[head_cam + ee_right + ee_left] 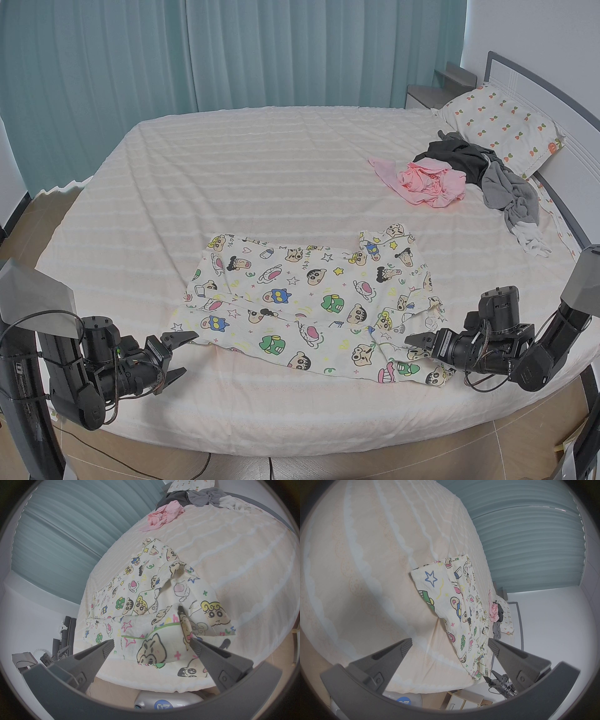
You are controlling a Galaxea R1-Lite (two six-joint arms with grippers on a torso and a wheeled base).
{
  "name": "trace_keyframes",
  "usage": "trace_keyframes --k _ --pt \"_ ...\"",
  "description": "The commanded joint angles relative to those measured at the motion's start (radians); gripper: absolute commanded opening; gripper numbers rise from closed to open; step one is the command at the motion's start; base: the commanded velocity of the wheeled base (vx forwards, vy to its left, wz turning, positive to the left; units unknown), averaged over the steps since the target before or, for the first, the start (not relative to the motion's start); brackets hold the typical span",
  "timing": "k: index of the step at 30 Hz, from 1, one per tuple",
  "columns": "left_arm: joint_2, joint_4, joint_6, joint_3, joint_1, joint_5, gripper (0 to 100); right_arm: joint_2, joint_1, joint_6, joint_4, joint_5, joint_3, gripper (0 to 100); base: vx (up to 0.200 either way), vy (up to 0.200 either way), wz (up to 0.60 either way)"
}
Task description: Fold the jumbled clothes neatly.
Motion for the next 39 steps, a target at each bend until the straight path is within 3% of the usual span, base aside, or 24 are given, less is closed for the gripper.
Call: trace_keyframes --k 1,2,32,39 --pt "0.004 0.000 -0.001 -0.002 -0.001 0.001 100 0.024 0.003 0.001 -0.011 0.000 0.001 100 0.000 0.000 0.00" --pt "0.004 0.000 -0.001 -0.002 -0.001 0.001 100 0.024 0.003 0.001 -0.011 0.000 0.001 0 0.000 0.000 0.00" --pt "0.018 0.000 0.025 -0.005 -0.015 0.031 100 -0.105 0.033 0.008 -0.023 0.002 0.030 0 0.000 0.000 0.00" --pt "0.026 0.000 0.038 -0.005 -0.020 0.040 100 -0.160 0.048 0.077 0.006 0.008 0.007 0 0.000 0.000 0.00"
